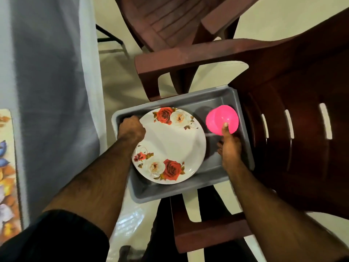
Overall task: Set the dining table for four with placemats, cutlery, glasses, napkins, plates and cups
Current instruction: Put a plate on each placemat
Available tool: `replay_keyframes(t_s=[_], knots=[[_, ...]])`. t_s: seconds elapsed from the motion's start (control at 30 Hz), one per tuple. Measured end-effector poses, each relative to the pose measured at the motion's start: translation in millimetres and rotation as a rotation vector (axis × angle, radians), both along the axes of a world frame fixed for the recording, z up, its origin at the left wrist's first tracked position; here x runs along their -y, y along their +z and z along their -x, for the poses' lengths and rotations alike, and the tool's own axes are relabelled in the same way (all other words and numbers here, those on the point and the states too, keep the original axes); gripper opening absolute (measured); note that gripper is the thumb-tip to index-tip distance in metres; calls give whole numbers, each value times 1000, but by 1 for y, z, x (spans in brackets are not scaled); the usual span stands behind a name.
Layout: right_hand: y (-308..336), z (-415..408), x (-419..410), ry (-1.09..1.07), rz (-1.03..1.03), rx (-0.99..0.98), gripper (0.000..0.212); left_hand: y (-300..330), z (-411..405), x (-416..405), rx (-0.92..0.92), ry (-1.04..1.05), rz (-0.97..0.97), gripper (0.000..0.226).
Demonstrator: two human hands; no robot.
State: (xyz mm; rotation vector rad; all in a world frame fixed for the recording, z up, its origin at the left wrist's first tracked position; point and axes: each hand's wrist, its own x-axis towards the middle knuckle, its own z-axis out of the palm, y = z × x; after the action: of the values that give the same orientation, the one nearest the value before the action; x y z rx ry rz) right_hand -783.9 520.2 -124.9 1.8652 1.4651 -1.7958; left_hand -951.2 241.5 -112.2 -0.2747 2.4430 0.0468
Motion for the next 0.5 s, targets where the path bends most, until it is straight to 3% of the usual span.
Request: replay_keyframes(t_s=[0.07, 0.17, 0.23, 0.33, 0.5], knots=[[-6, -17, 10, 171, 9, 70, 93, 5, 1, -1, 4, 23, -19, 45], [-4, -27, 31, 382, 177, 2, 31, 13, 4, 7, 12, 54, -100, 43], [-5, -25, 36, 383, 190, -67, 16, 17, 7, 15, 38, 69, -145, 47], [-4, -19, 38, 347, 172, -21, 27, 23, 6, 21, 99, 68, -172, 52], [8, -21, 31, 353, 158, -8, 74, 30, -12, 16, 72, 102, -299, 39]])
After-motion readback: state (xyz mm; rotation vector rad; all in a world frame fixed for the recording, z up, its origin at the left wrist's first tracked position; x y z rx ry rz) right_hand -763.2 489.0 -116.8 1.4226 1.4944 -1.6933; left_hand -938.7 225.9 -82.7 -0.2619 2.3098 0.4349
